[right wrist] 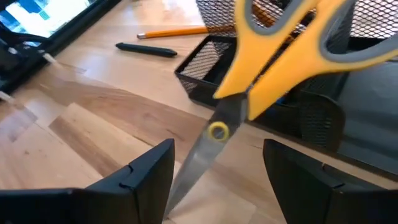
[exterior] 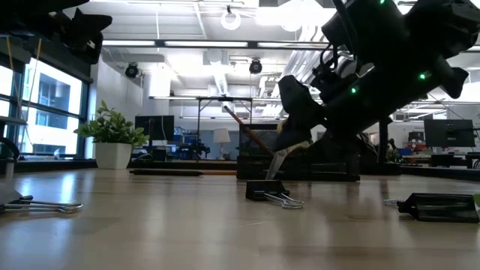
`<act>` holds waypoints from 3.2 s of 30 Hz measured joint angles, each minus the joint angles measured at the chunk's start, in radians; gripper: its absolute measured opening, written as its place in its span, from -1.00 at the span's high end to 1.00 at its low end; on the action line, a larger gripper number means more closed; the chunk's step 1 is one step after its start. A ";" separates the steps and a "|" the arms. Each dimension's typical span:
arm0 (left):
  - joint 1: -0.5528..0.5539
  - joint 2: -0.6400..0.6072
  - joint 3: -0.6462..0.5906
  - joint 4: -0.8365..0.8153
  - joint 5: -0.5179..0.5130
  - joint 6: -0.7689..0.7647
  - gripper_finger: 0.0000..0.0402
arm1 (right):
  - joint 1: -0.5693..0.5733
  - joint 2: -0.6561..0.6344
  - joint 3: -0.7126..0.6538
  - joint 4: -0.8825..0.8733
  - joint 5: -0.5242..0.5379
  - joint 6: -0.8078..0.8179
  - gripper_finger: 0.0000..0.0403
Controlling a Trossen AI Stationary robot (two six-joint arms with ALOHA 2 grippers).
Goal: Pick and place office supplies into organizer
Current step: Put the yellow scissors into the desk organizer
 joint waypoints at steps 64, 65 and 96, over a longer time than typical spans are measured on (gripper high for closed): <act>0.000 0.000 0.000 0.000 0.000 0.000 0.08 | -0.030 -0.118 0.000 0.556 0.123 -0.840 1.00; 0.000 0.000 0.000 -0.001 0.000 0.000 0.08 | -0.042 -0.119 0.000 0.542 0.078 -0.824 1.00; 0.000 0.033 0.000 0.001 -0.056 0.000 0.08 | -0.163 0.406 0.917 -0.494 -0.341 -0.695 0.54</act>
